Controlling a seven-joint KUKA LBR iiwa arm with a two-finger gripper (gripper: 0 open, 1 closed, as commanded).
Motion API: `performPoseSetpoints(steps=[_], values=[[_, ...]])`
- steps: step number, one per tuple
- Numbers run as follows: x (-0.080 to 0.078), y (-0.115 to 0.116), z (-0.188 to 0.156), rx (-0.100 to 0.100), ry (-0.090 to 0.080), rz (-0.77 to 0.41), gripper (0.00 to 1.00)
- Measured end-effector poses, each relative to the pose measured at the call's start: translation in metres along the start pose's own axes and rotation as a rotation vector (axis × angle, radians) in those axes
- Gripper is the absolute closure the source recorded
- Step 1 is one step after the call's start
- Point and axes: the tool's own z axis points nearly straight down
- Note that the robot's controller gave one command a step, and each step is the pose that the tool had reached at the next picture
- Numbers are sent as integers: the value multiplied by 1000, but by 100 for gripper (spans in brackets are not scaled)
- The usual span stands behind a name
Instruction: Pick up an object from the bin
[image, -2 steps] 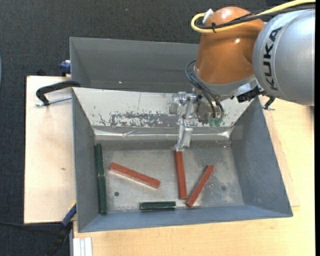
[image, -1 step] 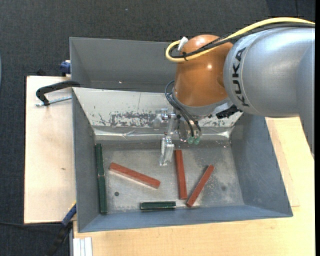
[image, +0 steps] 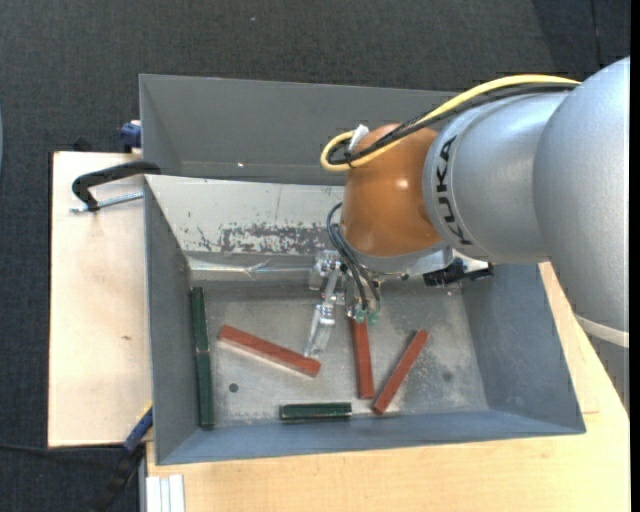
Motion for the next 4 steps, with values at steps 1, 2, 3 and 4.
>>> performPoseSetpoints(steps=[1,2,3,4], values=[[23,-1,28,2,4,51,0],[34,9,38,2,3,-119,0],[56,18,50,2,4,25,100],[56,18,50,2,4,25,100]])
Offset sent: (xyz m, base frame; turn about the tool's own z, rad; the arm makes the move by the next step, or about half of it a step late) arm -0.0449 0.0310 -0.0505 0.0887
